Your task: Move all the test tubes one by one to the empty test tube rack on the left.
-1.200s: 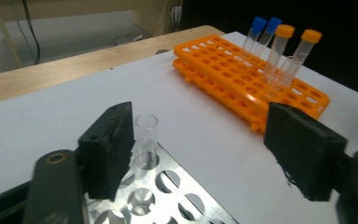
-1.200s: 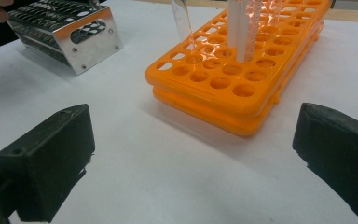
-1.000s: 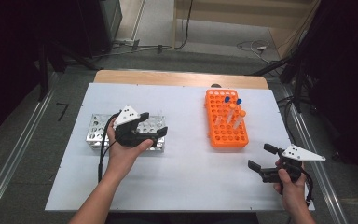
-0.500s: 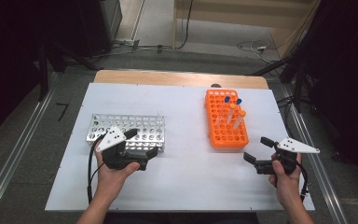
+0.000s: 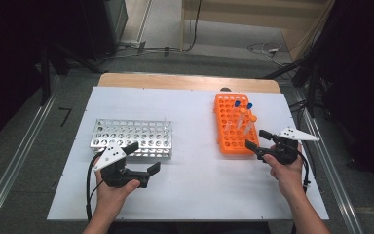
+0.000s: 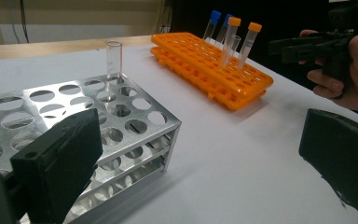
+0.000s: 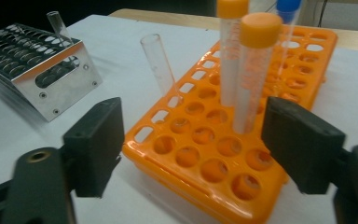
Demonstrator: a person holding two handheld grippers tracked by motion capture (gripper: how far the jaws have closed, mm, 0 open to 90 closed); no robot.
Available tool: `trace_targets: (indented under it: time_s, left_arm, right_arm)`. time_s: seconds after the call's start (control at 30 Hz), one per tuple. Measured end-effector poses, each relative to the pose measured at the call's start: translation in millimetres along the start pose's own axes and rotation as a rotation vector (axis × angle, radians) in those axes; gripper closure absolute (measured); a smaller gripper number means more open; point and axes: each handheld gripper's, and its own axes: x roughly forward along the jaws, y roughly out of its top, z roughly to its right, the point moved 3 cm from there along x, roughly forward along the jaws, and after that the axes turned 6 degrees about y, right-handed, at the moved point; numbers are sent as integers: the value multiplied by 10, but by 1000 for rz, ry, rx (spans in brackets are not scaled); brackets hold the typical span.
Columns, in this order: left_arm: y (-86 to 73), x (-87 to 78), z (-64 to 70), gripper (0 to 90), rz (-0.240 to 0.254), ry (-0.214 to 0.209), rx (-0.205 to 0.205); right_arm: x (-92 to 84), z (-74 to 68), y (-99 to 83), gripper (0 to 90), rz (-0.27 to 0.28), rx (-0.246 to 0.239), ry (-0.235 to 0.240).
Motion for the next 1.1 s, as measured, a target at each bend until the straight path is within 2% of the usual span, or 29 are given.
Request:
trace_targets:
  time_s: [0.1, 0.13, 0.2, 0.43, 0.53, 0.8, 0.83, 0.93, 1.1]
  left_arm:
    - [-5, 3, -13, 0, -1, 4, -3]
    - [-8, 5, -14, 0, -2, 6, -6]
    - [-15, 5, -12, 0, -5, 6, -7]
    - [-21, 13, 0, 0, -5, 0, -4]
    - [-27, 15, 6, 0, -8, -1, -3]
    - [-31, 11, 2, 0, -7, -1, -12]
    - [-34, 12, -3, 0, -6, -1, -11]
    - [-40, 13, -18, 0, -9, 5, -15]
    - [-44, 23, -10, 0, -14, 1, -16]
  right_arm:
    - [116, -72, 30, 297, -15, -12, 10]
    - [116, -72, 30, 297, -15, -12, 10]
    - [255, -145, 48, 368, -36, -22, 16]
    - [560, -193, 64, 526, -66, -21, -21]
    - [648, -192, 56, 578, -67, -4, -33]
    - [803, -167, 32, 642, -64, 25, -83]
    - [847, -169, 16, 659, -66, 17, -103]
    - [894, -191, 8, 686, -51, 11, -128]
    - [948, -223, 3, 729, -42, -28, -164]
